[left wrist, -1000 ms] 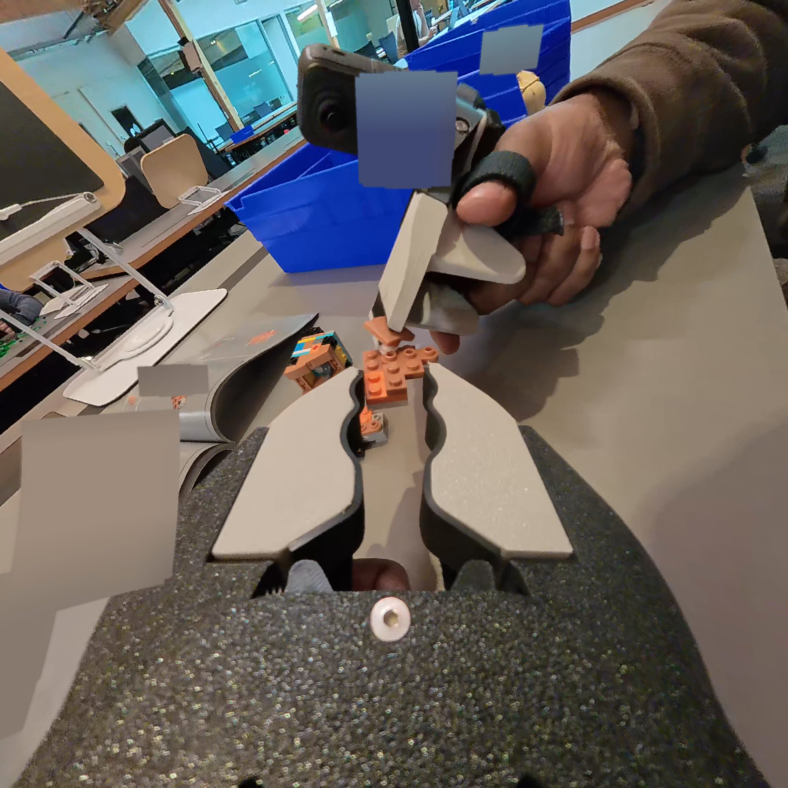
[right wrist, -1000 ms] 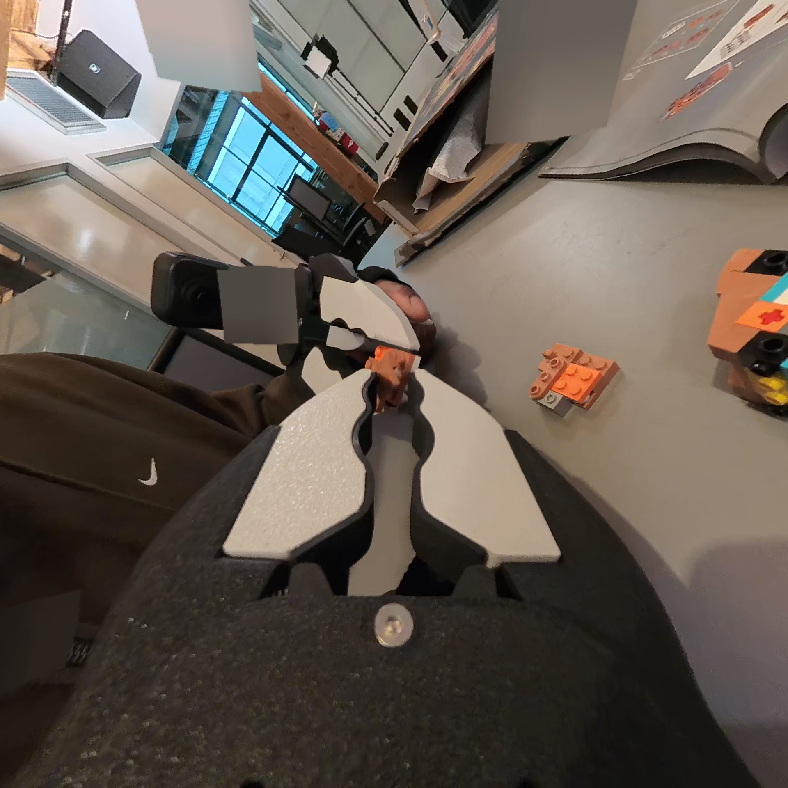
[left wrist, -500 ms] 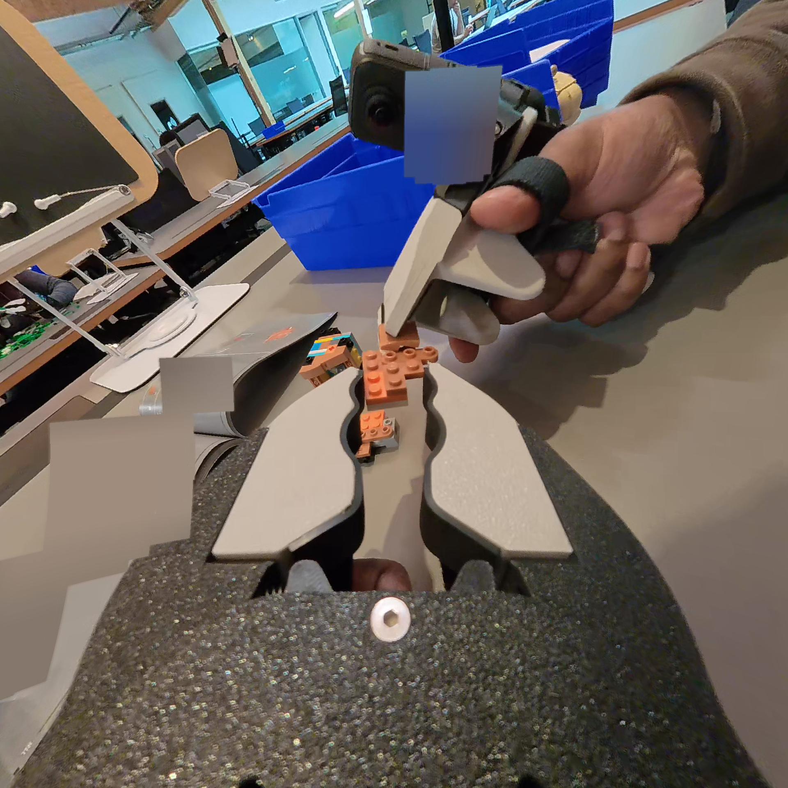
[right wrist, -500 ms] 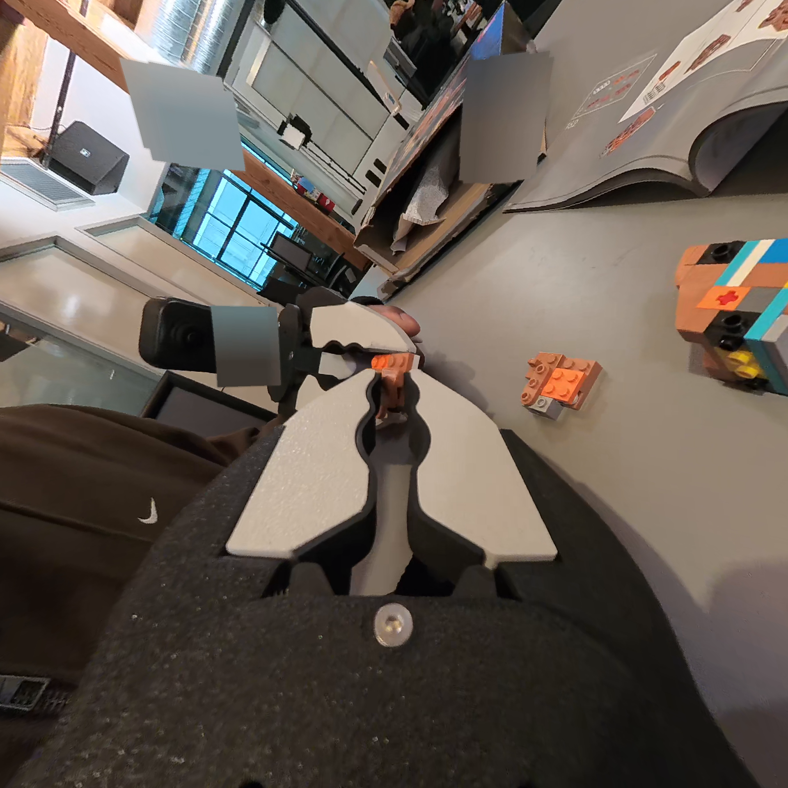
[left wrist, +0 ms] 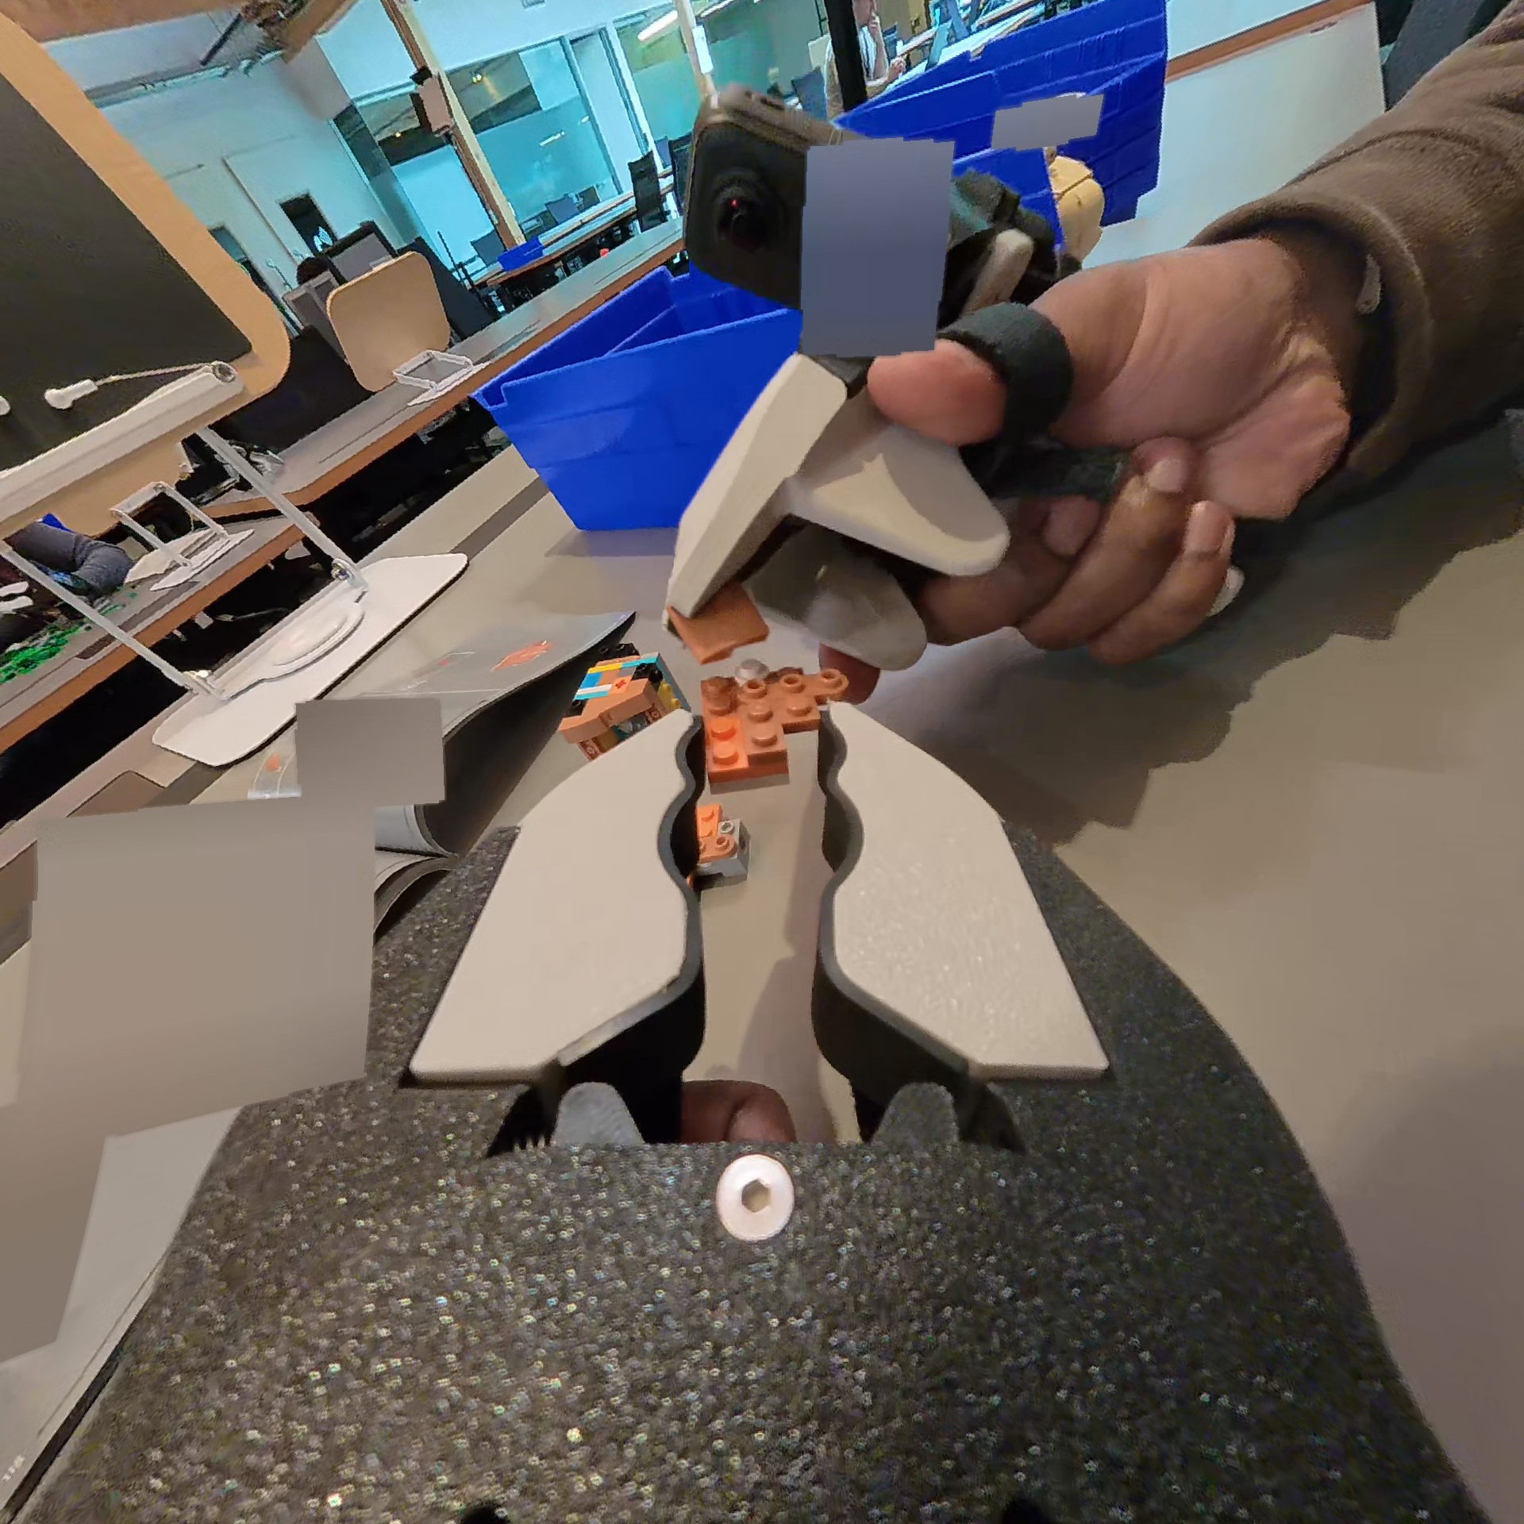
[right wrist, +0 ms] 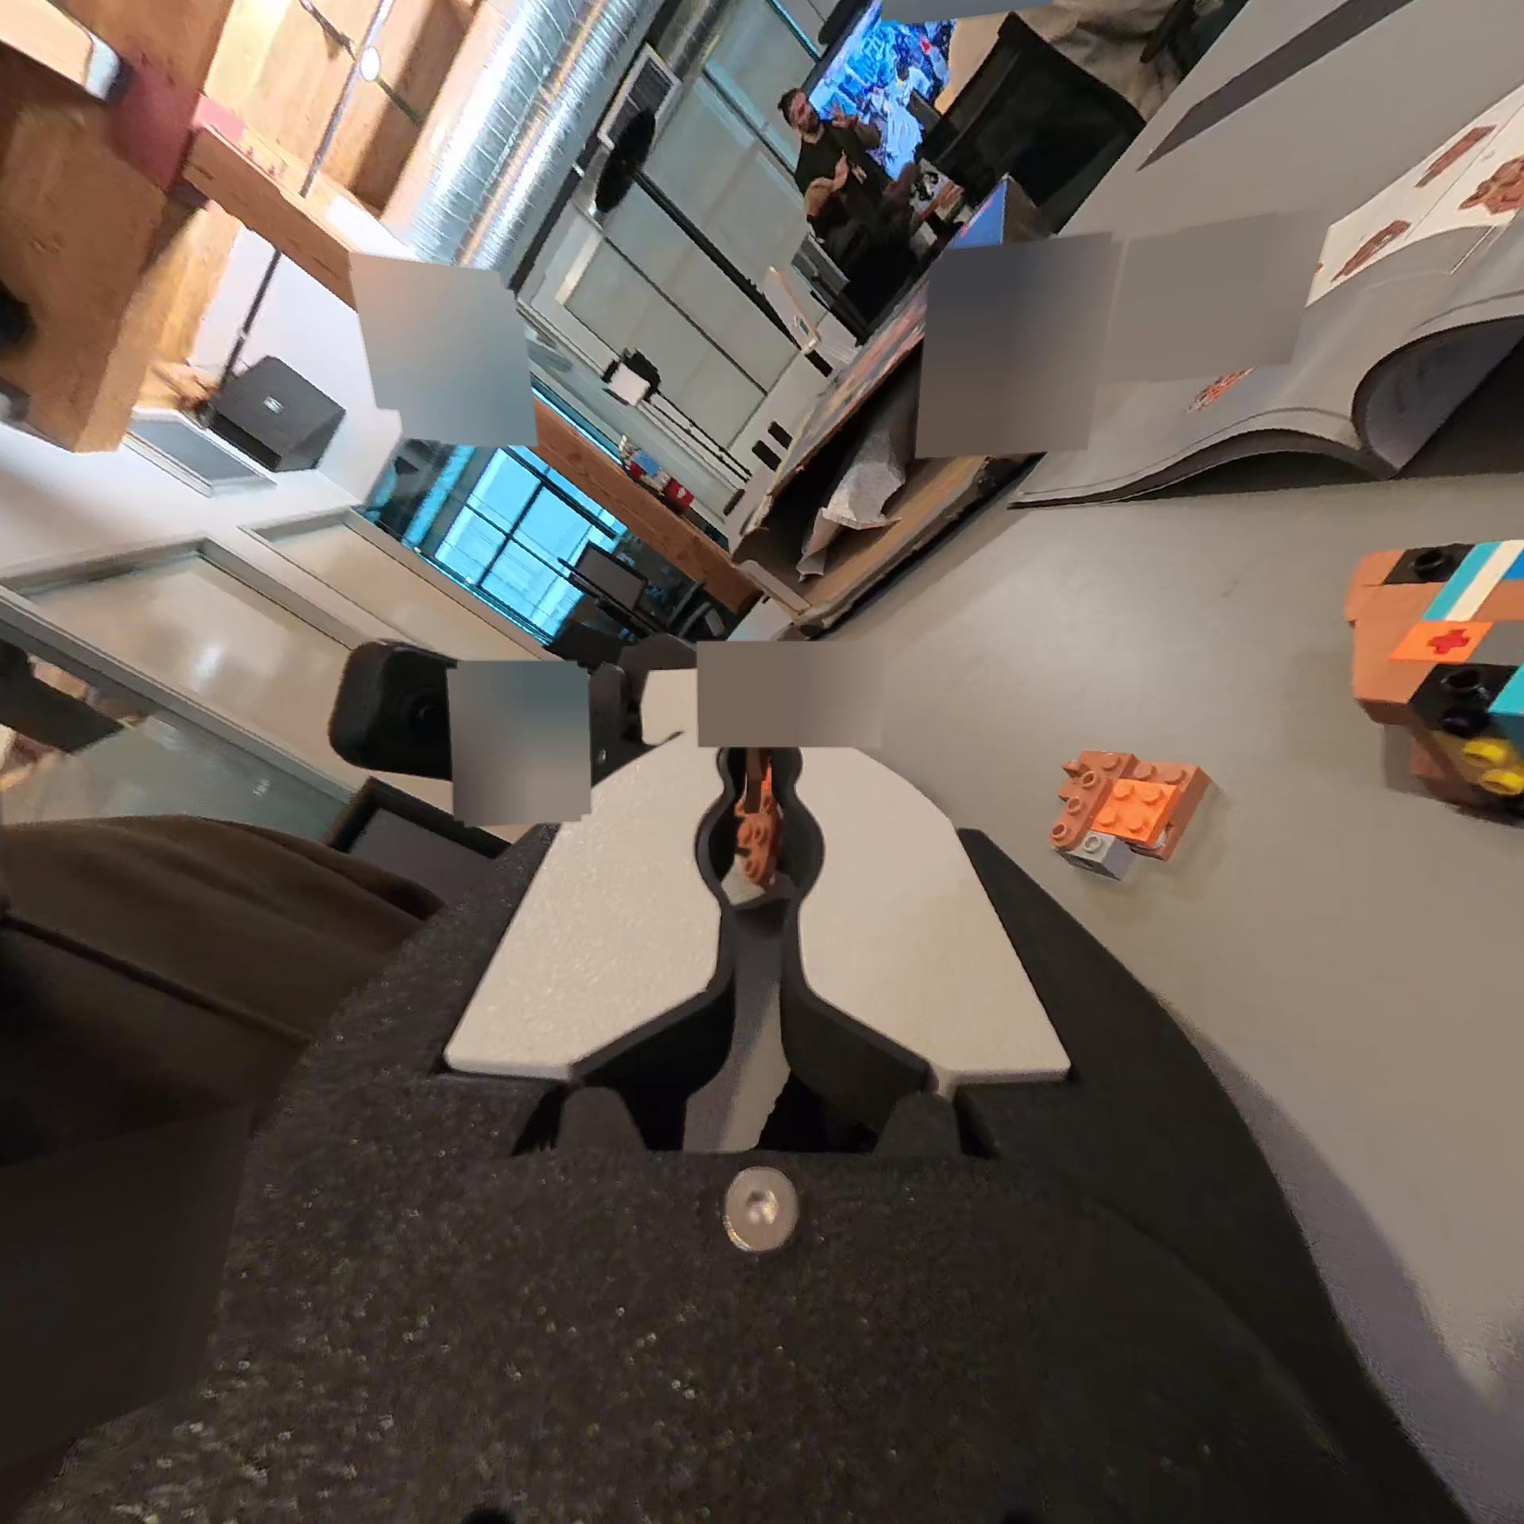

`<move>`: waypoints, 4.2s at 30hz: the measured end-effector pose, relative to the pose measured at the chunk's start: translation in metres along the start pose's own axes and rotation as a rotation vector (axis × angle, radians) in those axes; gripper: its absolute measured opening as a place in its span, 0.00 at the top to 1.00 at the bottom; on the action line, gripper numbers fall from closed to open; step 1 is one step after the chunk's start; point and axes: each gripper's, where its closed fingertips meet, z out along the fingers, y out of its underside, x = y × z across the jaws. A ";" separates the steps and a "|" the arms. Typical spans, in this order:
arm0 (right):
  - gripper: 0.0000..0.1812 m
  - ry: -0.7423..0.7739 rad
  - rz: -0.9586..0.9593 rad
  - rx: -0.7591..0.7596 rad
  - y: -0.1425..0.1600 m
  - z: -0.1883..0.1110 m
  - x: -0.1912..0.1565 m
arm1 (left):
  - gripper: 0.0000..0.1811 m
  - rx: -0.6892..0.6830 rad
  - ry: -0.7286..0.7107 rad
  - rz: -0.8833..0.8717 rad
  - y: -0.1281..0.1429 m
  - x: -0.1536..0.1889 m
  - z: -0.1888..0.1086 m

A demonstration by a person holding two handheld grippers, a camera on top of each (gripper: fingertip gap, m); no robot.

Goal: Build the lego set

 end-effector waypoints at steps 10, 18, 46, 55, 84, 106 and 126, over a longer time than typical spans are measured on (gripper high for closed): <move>0.97 0.047 0.021 0.060 0.003 0.004 0.005 | 0.86 0.023 -0.006 -0.017 -0.003 -0.002 -0.002; 0.97 0.110 -0.047 0.076 0.002 0.002 0.003 | 0.86 0.045 -0.013 -0.017 -0.007 -0.002 -0.003; 0.91 0.201 -0.046 0.105 0.005 0.003 0.006 | 0.86 0.053 -0.006 -0.016 -0.009 0.000 -0.003; 0.90 0.182 -0.021 0.083 0.007 0.004 0.003 | 0.86 0.066 -0.013 -0.005 -0.012 -0.001 -0.004; 0.92 0.029 -0.007 0.062 0.009 0.004 -0.026 | 0.86 0.177 -0.129 0.306 -0.033 0.005 -0.016; 0.93 0.015 -0.066 0.141 0.005 0.000 -0.030 | 0.86 0.194 -0.130 0.294 -0.034 0.005 -0.014; 0.93 -0.039 -0.363 0.236 -0.009 -0.011 -0.040 | 0.84 0.400 0.342 -0.676 -0.055 0.000 -0.013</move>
